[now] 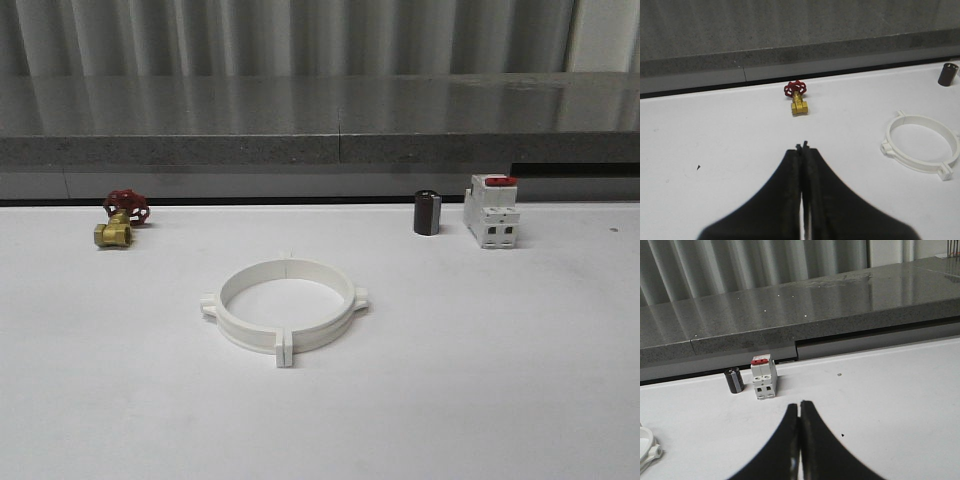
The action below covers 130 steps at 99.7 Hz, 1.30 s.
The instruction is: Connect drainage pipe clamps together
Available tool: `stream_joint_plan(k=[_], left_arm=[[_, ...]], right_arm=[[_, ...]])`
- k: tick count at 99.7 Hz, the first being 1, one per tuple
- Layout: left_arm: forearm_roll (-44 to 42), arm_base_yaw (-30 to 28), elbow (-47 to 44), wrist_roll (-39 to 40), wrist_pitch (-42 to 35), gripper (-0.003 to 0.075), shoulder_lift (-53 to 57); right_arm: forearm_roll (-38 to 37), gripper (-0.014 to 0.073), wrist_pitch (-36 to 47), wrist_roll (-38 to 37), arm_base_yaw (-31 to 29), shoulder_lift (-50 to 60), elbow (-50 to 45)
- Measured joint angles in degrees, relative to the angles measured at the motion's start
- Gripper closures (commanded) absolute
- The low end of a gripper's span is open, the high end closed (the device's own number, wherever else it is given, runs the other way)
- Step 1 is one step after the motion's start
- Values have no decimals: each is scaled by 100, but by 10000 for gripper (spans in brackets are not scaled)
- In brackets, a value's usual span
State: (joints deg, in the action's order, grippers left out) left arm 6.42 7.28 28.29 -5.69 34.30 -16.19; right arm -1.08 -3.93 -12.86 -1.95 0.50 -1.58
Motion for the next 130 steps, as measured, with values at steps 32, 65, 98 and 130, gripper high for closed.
stream_joint_plan(k=[32,65,98,130], left_arm=[[-370,-120,-1083,569,-1408,740,719],[-736,-358,-2693,801,-2277,740,1656],[-894,-358,-2805,898,-3106,740,1656],[-925,-358,-2805,902,-3144,740,1656]], right_arm=[[0,711,0,0,0,0,0],[0,711,11,0,0,0,0],[0,711,11,0,0,10,0],[0,711,11,0,0,10,0]])
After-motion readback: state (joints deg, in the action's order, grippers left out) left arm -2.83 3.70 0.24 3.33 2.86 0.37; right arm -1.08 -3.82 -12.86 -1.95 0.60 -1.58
